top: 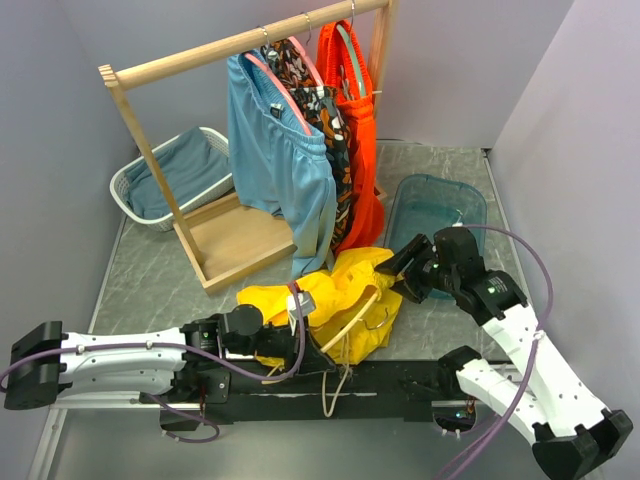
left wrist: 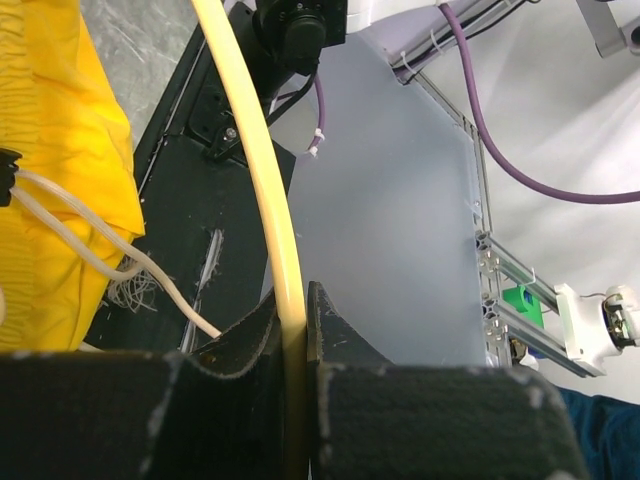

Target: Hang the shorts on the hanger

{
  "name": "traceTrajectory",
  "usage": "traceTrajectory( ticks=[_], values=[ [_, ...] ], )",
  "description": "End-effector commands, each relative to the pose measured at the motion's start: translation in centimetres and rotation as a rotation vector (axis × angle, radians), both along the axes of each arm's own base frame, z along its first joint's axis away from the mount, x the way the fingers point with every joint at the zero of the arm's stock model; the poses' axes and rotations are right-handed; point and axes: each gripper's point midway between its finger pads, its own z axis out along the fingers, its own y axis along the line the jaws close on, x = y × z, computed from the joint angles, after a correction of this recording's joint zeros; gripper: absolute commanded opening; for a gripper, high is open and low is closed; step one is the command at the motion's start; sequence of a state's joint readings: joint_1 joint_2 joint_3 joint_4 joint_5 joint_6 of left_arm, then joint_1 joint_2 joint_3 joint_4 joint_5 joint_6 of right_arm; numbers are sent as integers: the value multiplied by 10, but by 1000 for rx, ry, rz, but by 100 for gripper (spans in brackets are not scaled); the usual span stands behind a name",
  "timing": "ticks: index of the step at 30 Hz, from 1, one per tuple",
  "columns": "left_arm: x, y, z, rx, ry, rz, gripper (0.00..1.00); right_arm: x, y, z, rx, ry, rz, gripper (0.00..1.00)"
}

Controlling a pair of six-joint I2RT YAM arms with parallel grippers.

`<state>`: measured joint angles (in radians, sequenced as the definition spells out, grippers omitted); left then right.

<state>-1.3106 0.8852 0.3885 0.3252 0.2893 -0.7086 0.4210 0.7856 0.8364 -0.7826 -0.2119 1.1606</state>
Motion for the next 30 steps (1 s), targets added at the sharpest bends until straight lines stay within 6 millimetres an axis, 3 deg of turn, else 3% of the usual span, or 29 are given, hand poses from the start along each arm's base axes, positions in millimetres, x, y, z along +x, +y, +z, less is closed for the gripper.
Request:
traceTrajectory(
  ticks=[1, 3, 8, 14, 17, 18, 20, 23, 24, 26, 27, 30],
  values=[
    [0, -10, 51, -169, -92, -15, 1, 6, -11, 32, -22, -111, -31, 68],
    [0, -10, 51, -173, -89, -16, 1, 5, -10, 32, -18, -112, -21, 70],
    [0, -13, 53, -178, -97, -21, 1, 2, 3, 9, -5, -43, 50, 72],
    [4, -24, 57, -177, -109, -20, 1, -4, 12, -3, 29, -42, 109, 59],
    [8, -28, 61, -179, -110, 0, 1, -10, 12, -10, 29, -46, 129, 31],
    [14, -29, 63, -179, -110, 35, 1, -11, 12, -15, 28, -45, 136, 16],
    [18, -31, 70, -182, -105, 60, 1, -15, 10, -19, 14, -50, 151, 0],
    [30, -30, 68, -138, -69, 136, 12, -16, 9, -14, 15, -84, 162, 0],
    [32, -27, 60, -94, -40, 159, 27, -15, 10, -12, 22, -99, 164, 0],
    [37, -21, 62, -85, -20, 203, 29, -14, 10, -7, 27, -124, 163, 0],
    [37, -16, 57, -56, 13, 219, 41, -13, 10, -7, 24, -130, 160, 0],
    [41, 2, 70, -67, 64, 283, 50, -14, 9, -6, 19, -143, 166, 0]
  ],
)
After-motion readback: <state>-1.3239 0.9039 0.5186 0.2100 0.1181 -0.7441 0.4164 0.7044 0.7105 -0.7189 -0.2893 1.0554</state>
